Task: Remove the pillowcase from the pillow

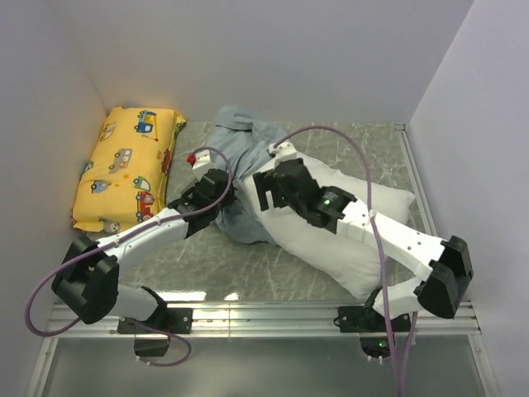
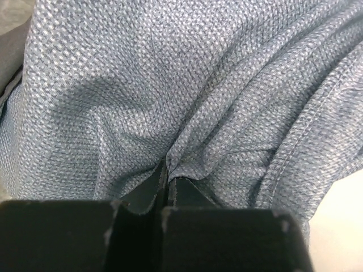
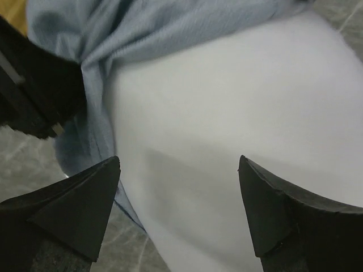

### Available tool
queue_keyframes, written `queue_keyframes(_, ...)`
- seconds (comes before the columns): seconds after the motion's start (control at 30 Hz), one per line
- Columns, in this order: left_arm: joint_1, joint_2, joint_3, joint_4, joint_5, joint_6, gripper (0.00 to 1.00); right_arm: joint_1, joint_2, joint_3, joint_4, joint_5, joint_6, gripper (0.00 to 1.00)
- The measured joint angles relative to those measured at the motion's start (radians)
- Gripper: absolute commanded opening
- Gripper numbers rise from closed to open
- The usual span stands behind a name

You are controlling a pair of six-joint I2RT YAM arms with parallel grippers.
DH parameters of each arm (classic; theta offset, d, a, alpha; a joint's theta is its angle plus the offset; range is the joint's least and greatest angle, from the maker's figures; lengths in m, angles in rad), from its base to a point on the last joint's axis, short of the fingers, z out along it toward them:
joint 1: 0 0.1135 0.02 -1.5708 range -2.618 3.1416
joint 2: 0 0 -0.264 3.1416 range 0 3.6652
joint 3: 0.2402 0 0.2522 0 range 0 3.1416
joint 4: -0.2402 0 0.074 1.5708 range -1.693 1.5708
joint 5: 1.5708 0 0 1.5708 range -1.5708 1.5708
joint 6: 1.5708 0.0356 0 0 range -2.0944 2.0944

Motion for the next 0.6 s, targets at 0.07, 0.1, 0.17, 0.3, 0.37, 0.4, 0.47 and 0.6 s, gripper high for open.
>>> queue_keyframes(0.07, -0.004, 0.000, 0.000, 0.000, 0.000, -0.001, 0.01, 0.025, 0.025, -0.032, 0.000, 0.000, -0.011, 0.92)
queue_keyframes(0.1, -0.004, 0.000, 0.000, -0.001, 0.000, -0.001, 0.00, 0.030, 0.044, -0.041, 0.000, 0.003, -0.015, 0.91)
queue_keyframes(0.17, -0.004, 0.000, 0.002, -0.006, -0.001, -0.001, 0.00, 0.032, 0.109, -0.052, 0.000, 0.028, -0.024, 0.82)
queue_keyframes(0.3, -0.001, 0.000, 0.024, -0.034, -0.008, 0.000, 0.00, 0.026, 0.204, -0.040, -0.002, 0.108, -0.033, 0.13)
queue_keyframes(0.37, 0.016, -0.002, 0.029, -0.029, 0.014, 0.000, 0.00, 0.009, 0.204, -0.034, 0.006, 0.109, -0.016, 0.00)
queue_keyframes(0.4, 0.035, -0.005, 0.029, -0.025, 0.032, -0.001, 0.00, -0.003, 0.196, -0.034, 0.008, 0.101, -0.009, 0.00)
queue_keyframes(0.47, 0.092, -0.014, 0.029, -0.014, 0.088, -0.003, 0.00, -0.036, 0.170, -0.038, 0.007, 0.074, 0.008, 0.00)
queue_keyframes(0.6, 0.216, -0.035, 0.029, 0.013, 0.174, -0.016, 0.00, -0.147, 0.072, -0.087, 0.010, -0.008, 0.042, 0.00)
